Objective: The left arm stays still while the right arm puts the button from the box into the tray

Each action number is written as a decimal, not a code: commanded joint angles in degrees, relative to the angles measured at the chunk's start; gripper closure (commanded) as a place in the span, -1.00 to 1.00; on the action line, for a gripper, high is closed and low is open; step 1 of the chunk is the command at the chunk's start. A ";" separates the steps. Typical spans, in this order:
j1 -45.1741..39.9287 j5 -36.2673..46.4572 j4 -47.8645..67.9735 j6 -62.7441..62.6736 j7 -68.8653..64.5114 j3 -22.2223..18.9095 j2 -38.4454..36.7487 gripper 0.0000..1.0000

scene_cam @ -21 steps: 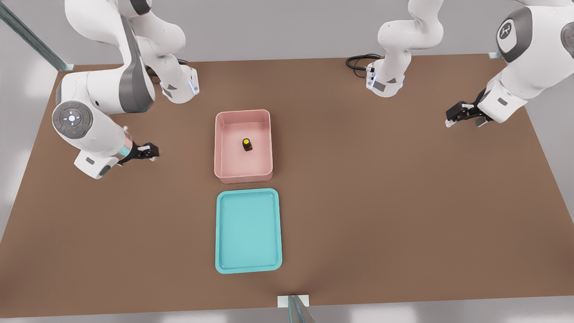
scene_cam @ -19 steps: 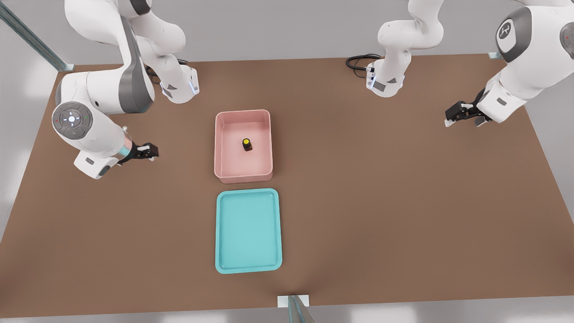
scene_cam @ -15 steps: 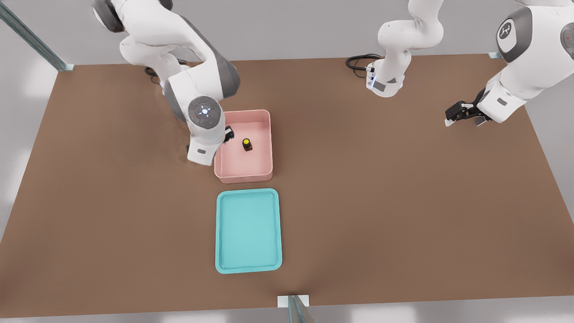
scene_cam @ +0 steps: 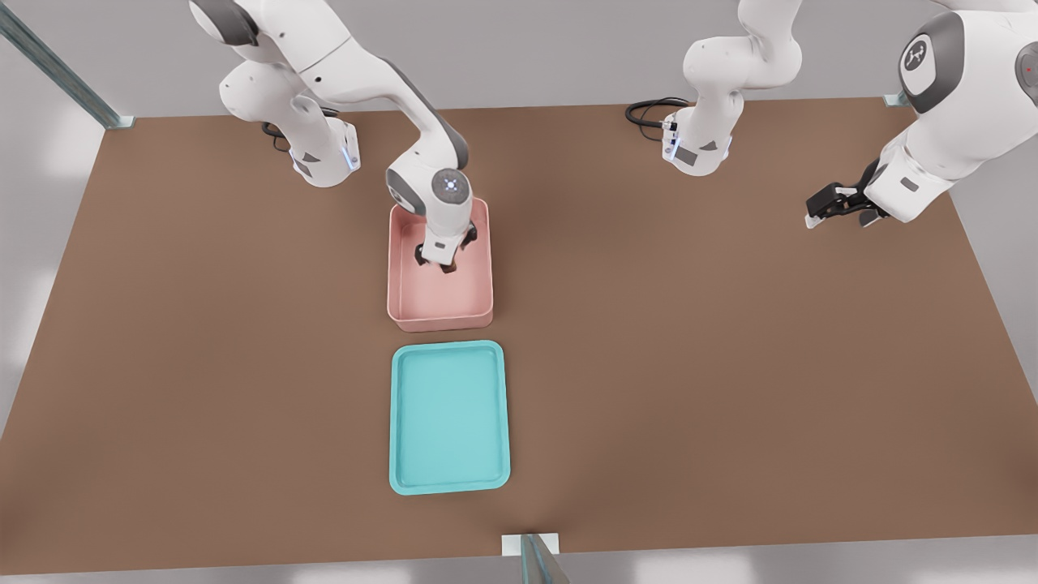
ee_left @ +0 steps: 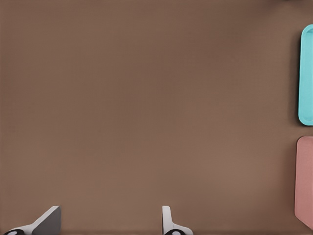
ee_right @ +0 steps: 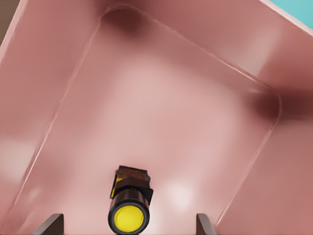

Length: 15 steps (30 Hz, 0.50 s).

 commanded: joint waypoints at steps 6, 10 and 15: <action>-1.03 -0.51 -4.85 12.14 16.83 -0.04 1.86 -1.00; -0.59 -0.52 -4.76 12.58 16.83 0.13 4.23 -1.00; -0.51 -0.60 -4.15 13.46 16.66 0.22 7.13 -1.00</action>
